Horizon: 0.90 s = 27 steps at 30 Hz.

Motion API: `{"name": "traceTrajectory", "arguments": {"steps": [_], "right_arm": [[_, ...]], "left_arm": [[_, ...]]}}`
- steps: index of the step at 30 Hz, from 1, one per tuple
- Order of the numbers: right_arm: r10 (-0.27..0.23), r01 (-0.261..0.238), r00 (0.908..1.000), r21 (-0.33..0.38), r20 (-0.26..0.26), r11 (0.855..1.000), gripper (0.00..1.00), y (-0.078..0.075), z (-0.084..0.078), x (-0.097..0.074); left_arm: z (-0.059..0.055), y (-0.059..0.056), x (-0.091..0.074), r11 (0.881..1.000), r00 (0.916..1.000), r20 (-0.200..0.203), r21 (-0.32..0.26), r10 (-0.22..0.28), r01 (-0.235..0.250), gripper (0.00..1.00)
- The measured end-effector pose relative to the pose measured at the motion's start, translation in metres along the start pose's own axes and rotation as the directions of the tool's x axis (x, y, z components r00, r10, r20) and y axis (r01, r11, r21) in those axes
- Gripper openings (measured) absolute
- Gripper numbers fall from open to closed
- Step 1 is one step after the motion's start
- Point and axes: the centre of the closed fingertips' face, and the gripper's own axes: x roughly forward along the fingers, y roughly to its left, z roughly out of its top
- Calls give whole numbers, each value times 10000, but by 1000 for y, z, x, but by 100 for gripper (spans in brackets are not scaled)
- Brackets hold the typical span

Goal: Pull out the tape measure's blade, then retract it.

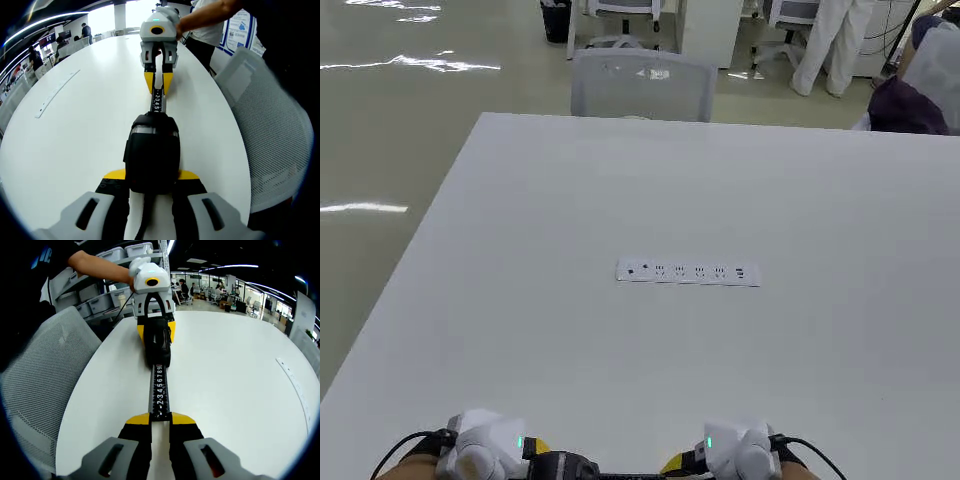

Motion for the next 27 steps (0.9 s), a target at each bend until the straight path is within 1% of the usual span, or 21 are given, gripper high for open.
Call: {"name": "traceTrajectory", "arguments": {"steps": [13,27], "right_arm": [[-36,37,10000,69,-59,10000,10,1,-7,-8],[-64,66,9999,163,-119,9998,10,1,-12,-12]], "left_arm": [[1,0,0,10000,10000,-3,5,-6,6,28],[1,-1,0,10000,10000,-43,27,-28,29,29]]}}
